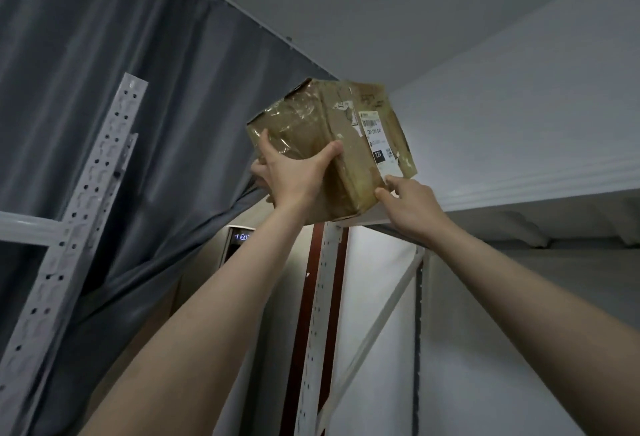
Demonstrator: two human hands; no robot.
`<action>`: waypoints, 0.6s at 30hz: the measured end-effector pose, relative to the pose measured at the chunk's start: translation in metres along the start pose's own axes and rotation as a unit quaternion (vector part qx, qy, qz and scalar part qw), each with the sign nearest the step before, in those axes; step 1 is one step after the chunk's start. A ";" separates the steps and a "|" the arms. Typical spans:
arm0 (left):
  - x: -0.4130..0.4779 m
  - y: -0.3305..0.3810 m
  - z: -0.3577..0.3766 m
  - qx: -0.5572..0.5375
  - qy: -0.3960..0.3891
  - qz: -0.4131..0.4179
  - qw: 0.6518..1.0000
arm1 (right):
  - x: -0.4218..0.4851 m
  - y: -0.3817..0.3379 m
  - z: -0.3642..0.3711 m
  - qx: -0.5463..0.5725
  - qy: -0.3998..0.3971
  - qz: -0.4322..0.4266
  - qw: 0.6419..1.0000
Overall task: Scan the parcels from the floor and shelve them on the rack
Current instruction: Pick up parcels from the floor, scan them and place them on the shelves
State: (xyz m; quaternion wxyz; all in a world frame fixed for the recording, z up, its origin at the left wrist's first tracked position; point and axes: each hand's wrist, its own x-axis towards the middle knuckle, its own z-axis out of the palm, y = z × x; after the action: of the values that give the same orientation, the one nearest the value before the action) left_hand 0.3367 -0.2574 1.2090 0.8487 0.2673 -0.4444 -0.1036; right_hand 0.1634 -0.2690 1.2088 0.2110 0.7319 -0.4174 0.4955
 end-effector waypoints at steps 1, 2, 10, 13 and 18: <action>0.014 -0.008 0.006 0.004 -0.004 0.006 1.000 | 0.011 0.003 0.009 0.002 0.007 0.008 1.000; 0.026 -0.016 0.011 0.007 -0.007 0.009 1.000 | 0.022 0.006 0.017 0.004 0.012 0.017 1.000; 0.095 -0.078 0.068 0.065 -0.027 0.019 0.997 | 0.083 0.034 0.086 -0.175 0.063 0.025 0.982; 0.109 -0.096 0.090 0.074 -0.032 -0.008 0.997 | 0.097 0.042 0.095 -0.203 0.054 0.032 0.977; 0.126 -0.112 0.113 0.102 -0.049 -0.019 0.993 | 0.107 0.051 0.098 -0.167 0.029 0.024 0.985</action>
State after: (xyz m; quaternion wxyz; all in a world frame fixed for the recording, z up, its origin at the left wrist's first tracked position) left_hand 0.3255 -0.4438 1.2878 0.7921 0.3552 -0.4887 -0.0872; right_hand 0.1928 -0.4114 1.2583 0.3304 0.6615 -0.5050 0.4452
